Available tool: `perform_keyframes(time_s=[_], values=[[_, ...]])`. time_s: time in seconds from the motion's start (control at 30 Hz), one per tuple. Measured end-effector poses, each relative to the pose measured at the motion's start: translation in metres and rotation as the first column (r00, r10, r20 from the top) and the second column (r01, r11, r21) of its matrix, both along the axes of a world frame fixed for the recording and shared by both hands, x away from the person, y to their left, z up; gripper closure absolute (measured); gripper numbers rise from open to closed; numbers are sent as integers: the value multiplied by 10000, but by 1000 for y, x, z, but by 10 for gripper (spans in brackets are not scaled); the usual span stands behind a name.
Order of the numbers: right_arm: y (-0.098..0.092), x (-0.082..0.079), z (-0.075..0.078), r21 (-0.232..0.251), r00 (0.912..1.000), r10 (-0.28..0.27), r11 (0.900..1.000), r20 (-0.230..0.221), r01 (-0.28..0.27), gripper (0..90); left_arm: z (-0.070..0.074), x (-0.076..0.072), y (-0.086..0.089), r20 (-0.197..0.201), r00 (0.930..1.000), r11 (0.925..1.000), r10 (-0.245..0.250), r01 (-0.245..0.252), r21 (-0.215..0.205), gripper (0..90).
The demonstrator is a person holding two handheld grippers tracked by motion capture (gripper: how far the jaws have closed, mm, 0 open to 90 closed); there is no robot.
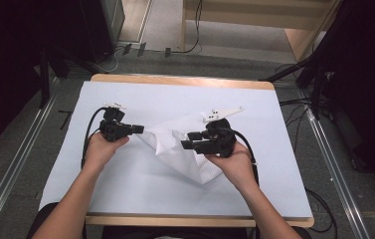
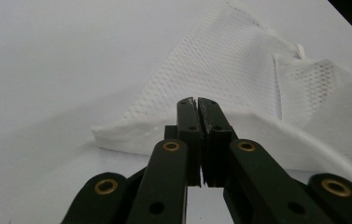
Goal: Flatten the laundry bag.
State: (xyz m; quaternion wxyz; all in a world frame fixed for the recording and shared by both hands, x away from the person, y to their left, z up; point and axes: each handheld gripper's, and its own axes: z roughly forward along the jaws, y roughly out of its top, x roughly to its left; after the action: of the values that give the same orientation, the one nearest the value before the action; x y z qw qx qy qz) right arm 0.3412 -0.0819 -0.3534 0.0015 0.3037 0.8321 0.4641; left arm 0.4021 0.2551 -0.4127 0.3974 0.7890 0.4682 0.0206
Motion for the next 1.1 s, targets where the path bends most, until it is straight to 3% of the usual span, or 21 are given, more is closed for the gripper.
perform_keyframes(time_s=[0.17, 0.3, 0.5, 0.7, 0.87, 1.1], values=[[-3, -7, 13, 131, 9995, -20, 9999, 324, 16, 568, 3, 0, 5, 96, 9998, 9998, 162, -161, -118, 887], [-8, -4, 11, 74, 9991, -219, 9997, 356, 216, 591, 2, 0, 5, 44, 9999, 9999, 145, -145, -52, 880], [-15, 9, -6, -99, 9973, -579, 9982, 457, 584, 600, -5, 2, 6, -60, 9998, 9998, 199, -199, 102, 818], [-27, 29, -30, -305, 9948, -953, 9949, 371, 965, 606, -12, 1, 13, -264, 9988, 9989, 415, -409, 223, 690], [-39, 48, -48, -620, 9912, -1308, 9894, 180, 1317, 609, -19, -2, 19, -223, 9982, 9975, 556, -546, 457, 574], [-50, 74, -67, -964, 9811, -1934, 9767, -68, 1918, 610, -22, -11, 21, -205, 9980, 9965, 602, -588, 600, 521]])
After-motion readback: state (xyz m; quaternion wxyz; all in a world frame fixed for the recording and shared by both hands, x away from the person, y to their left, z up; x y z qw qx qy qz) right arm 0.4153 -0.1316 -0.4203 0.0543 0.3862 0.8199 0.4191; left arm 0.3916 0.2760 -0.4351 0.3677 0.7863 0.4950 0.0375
